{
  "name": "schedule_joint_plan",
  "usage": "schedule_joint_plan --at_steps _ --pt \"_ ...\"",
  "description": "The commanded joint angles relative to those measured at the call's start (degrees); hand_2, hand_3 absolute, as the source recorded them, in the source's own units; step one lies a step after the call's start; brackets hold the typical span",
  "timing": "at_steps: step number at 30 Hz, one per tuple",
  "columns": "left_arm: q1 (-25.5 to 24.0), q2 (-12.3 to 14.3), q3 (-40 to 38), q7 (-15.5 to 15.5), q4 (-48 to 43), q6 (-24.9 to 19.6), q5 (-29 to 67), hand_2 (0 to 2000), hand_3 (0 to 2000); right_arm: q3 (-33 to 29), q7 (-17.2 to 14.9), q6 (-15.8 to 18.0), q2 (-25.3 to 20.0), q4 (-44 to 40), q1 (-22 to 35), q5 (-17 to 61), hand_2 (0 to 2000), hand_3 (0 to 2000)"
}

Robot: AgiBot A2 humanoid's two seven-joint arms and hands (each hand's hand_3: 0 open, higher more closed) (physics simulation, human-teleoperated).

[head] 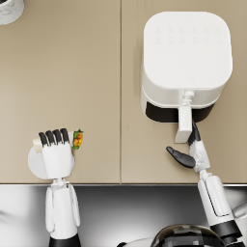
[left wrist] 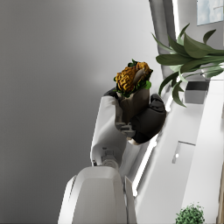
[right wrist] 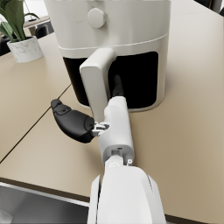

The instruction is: Pick up the chicken rolls and place it into the air fryer

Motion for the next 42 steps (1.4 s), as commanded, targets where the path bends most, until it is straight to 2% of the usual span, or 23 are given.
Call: schedule_joint_plan --at_steps 1,6,7,8,11,12,13,14,15,21,22,25,28,32,33,35,36,37,38,39,42 --pt "4.33 -2.24 3.48 0.03 -4.57 0.02 -0.01 2000 2000 2.11 0.01 -0.70 -1.28 -5.35 3.08 0.03 0 0" --pt "5.28 -1.39 3.90 0.08 -5.44 0.04 -0.04 2000 2000 4.76 0.02 -2.51 -1.33 -3.05 4.76 0.27 0 0" --pt "5.52 -1.35 4.23 0.09 -5.27 0.04 -0.04 2000 2000 5.19 -0.02 -2.80 -1.30 -2.60 5.00 0.34 1361 327" --pt "5.74 -1.32 4.42 0.09 -5.39 0.03 -0.04 2000 2000 5.76 -0.06 -4.68 -1.16 -2.05 5.04 0.36 2000 653" --pt "7.03 -1.25 5.34 0.08 -5.61 0.00 -0.04 2000 2000 8.07 -0.05 -11.88 -1.28 -2.16 6.00 0.40 2000 1633" --pt "7.24 -1.20 5.44 0.08 -5.35 0.00 -0.05 2000 2000 9.09 -0.01 -11.33 -1.21 -3.06 6.53 0.52 2000 1960" --pt "7.51 -1.11 5.98 0.08 -5.25 0.01 -0.05 2000 2000 10.56 0.07 -8.85 -0.98 -3.67 7.32 0.67 2000 2000" --pt "7.75 -1.04 6.30 0.08 -5.07 0.01 -0.06 2000 2000 13.06 0.17 -6.21 -0.16 -3.77 8.10 0.71 2000 2000" --pt "7.87 -0.91 7.06 0.08 -5.00 0.00 -0.06 2000 2000 15.63 0.17 -5.58 0.76 -3.27 8.55 0.76 2000 2000" --pt "10.35 0.37 12.80 0.07 -4.59 0.00 -0.07 2000 2000 33.40 -0.12 -9.12 13.07 7.45 9.02 0.60 2000 2000" --pt "10.52 0.59 13.51 0.07 -4.43 0.02 -0.07 2000 2000 26.32 -0.06 -8.37 9.56 9.27 3.93 0.62 2000 2000" --pt "11.56 1.58 16.14 0.07 -4.07 0.01 -0.07 2000 2000 28.31 -0.11 -7.84 12.77 16.78 1.70 0.53 2000 2000" --pt "11.88 2.47 19.82 0.06 -3.72 0.03 -0.07 2000 2000 30.38 -0.21 -7.91 15.10 20.74 0.33 0.46 2000 2000" --pt "14.90 5.68 24.16 0.06 -3.26 0.02 -0.06 2000 2000 33.52 -0.18 -8.37 18.08 24.80 -1.13 0.37 2000 2000" --pt "15.59 6.53 25.09 0.06 -3.27 0.02 -0.06 2000 2000 27.59 -0.19 -8.82 14.31 25.83 -6.99 0.35 2000 2000" --pt "16.73 8.11 26.75 0.06 -3.46 0.03 -0.06 2000 2000 29.86 -0.15 -9.29 16.10 27.72 -7.84 0.35 2000 2000" --pt "17.34 9.01 27.87 0.06 -3.60 0.04 -0.06 2000 2000 31.55 -0.15 -9.60 17.22 28.76 -8.31 0.34 2000 2000" --pt "18.04 10.74 28.45 0.07 -3.44 0.04 -0.06 2000 2000 25.52 -0.15 -9.76 30.75 23.65 -5.62 0.34 2000 2000" --pt "18.83 11.22 29.69 0.07 -2.96 0.03 -0.05 2000 2000 33.87 -0.13 -9.80 18.44 29.77 -9.32 0.34 2000 2000" --pt "19.41 12.05 30.41 0.07 -2.49 0.04 -0.06 2000 2000 33.85 -0.11 -9.70 18.53 30.27 -10.24 0.35 2000 2000" --pt "21.74 16.88 33.24 0.08 -0.06 0.03 -0.05 2000 2000 33.88 -0.08 -9.90 18.58 31.84 -12.38 0.34 2000 2000"
